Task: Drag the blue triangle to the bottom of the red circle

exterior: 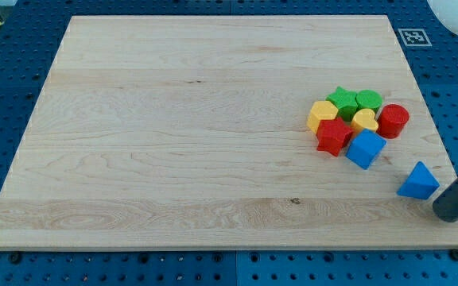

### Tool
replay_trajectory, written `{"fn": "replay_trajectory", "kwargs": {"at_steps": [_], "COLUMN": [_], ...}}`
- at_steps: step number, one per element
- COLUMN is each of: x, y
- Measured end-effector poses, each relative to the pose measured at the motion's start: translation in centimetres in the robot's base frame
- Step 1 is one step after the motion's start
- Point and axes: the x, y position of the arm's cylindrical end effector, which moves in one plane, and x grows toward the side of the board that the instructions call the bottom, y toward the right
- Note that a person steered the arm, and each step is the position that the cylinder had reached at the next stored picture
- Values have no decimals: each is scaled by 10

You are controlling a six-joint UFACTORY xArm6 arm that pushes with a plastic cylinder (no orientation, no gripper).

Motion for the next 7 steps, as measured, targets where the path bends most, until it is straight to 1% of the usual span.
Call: {"fn": "replay_trajectory", "kwargs": {"at_steps": [1,3,6,7], "x": [-7,0,-35,-25], "y": [-2,-9,-7,-8]}}
